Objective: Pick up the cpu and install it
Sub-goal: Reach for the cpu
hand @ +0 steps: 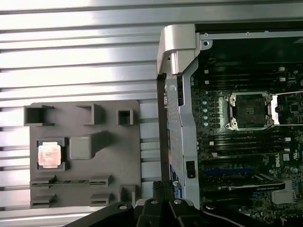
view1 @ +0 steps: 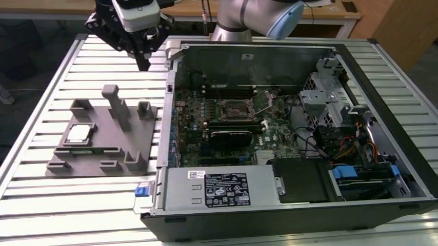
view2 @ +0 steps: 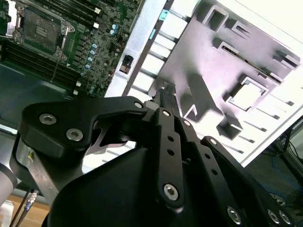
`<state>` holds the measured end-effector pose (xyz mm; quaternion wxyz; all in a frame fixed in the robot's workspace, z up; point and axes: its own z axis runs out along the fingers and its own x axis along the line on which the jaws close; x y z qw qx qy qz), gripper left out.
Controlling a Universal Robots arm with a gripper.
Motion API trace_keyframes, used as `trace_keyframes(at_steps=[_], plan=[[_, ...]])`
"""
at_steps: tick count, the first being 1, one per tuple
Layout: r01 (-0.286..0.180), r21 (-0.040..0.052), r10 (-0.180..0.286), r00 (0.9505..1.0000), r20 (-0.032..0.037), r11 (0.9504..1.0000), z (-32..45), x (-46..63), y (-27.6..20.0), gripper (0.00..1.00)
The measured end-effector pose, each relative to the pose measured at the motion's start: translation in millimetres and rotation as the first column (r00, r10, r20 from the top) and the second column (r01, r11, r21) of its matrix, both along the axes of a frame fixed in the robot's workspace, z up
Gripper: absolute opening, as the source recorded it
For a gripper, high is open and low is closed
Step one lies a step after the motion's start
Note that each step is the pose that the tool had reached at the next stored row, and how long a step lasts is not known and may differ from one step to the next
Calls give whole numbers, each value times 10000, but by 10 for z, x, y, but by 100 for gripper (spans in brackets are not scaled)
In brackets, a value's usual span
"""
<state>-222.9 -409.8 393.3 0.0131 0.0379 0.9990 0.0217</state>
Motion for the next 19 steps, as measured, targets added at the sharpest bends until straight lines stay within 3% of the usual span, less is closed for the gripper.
trace_keyframes(at_steps=[19], plan=[[0,-1,0,10000,-1,10000,0,-216,-21,11]])
